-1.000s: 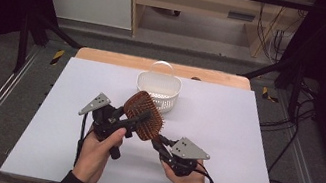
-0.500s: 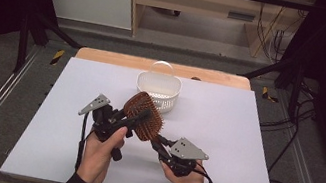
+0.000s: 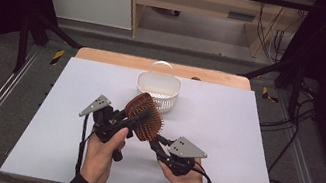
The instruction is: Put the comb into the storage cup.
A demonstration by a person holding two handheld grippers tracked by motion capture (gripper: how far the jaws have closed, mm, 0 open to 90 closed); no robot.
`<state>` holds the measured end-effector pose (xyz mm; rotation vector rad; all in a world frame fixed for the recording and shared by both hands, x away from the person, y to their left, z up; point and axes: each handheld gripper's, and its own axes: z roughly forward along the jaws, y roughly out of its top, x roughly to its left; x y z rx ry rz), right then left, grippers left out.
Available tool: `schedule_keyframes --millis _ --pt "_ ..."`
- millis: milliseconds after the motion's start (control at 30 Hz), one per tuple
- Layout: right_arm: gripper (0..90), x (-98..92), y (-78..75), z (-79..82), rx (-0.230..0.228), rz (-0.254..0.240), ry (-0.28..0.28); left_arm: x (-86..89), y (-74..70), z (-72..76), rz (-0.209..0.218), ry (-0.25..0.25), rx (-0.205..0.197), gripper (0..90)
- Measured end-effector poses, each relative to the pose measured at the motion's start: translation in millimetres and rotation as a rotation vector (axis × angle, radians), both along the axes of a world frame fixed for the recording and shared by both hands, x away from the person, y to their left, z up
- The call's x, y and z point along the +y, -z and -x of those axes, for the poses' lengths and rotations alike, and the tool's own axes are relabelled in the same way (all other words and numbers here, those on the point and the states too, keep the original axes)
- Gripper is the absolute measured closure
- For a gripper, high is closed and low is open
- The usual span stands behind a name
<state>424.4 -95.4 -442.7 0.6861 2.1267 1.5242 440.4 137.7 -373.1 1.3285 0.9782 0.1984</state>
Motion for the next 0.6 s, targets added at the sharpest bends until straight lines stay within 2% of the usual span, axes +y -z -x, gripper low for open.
schedule_keyframes --millis 233,400,533,600 --pt "33.8 -8.4 -3.5 -2.9 0.003 -0.057 0.031 8.5 -2.6 -0.4 0.021 -0.038 -0.017 51.2" --pt "19.5 -19.4 -5.3 -4.9 -0.01 -0.097 0.062 15.7 -8.9 1.9 0.013 -0.064 -0.041 51.1" --pt "18.9 -27.8 -0.6 -8.4 -0.016 -0.041 0.129 19.8 -13.8 4.0 0.004 -0.079 -0.063 51.1" --pt "16.5 -33.5 1.8 -9.7 -0.005 -0.048 0.137 20.9 -15.4 4.8 0.0 -0.083 -0.066 51.1"
